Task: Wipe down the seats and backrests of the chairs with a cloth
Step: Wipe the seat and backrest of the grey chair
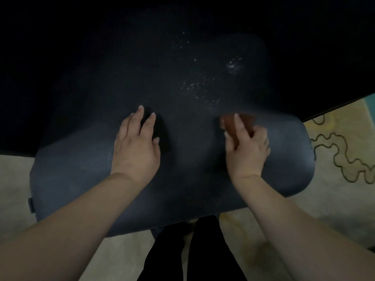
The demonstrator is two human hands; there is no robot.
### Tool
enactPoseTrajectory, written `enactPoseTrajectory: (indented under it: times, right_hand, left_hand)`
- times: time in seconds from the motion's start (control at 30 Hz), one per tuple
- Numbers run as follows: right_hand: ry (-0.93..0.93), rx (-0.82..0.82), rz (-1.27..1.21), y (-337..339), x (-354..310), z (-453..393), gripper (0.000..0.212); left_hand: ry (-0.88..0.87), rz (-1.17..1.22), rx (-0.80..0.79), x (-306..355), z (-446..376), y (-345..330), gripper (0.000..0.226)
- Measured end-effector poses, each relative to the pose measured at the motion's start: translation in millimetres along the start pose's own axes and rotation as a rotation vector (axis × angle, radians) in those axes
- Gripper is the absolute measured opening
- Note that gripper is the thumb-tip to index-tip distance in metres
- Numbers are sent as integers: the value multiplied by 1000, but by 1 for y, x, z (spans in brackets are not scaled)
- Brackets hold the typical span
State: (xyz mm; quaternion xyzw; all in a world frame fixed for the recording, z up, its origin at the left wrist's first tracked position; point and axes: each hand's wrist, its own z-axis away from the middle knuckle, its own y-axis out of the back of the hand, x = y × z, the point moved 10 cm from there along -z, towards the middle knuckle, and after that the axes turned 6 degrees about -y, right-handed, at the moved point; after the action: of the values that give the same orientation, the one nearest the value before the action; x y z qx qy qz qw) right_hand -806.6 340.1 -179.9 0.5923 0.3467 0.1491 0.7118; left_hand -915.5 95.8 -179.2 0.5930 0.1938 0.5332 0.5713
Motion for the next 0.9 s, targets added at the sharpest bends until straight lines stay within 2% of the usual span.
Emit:
enactPoseTrajectory:
  times: [0.07, 0.13, 0.2, 0.3, 0.33, 0.47, 0.53, 0.63, 0.67, 0.8, 0.83, 0.9]
  right_hand:
    - [215, -68, -4, -6, -31, 12, 53]
    - [328, -93, 20, -10, -45, 3, 53]
    - [254, -56, 28, -8, -40, -29, 51]
    - [-33, 0, -7, -6, -15, -64, 51]
    - [-11, 2, -15, -7, -23, -62, 52]
    - [422, -129, 67, -20, -78, -28, 53]
    - [383, -127, 85, -17, -70, -50, 53]
    - [94, -99, -13, -11, -43, -82, 52]
    - [120, -98, -11, -11, -51, -78, 52]
    - [571, -205, 63, -28, -105, -38, 55]
    - [570, -211, 68, -28, -104, -49, 55]
    - [352, -183, 20, -24, -81, -88, 53]
  left_hand:
    - [-3, -3, -9, 1, -2, 3, 56]
    - [-7, -19, -23, 2, -7, 4, 56]
    - [-17, -47, -30, 4, -13, 4, 58]
    - [1, -54, -33, 3, -26, 5, 61]
    - [15, -65, -39, 0, -29, 5, 63]
    - [78, -112, -93, -4, -48, 3, 70]
    - [100, -127, -119, -3, -55, 1, 74]
    - [109, -163, -147, -2, -66, 1, 78]
    - [118, -162, -146, -3, -70, 2, 78]
    - [163, -130, -153, -6, -85, 3, 76]
    - [168, -130, -152, -6, -88, 3, 76]
    - [177, -131, -139, -7, -93, 5, 75]
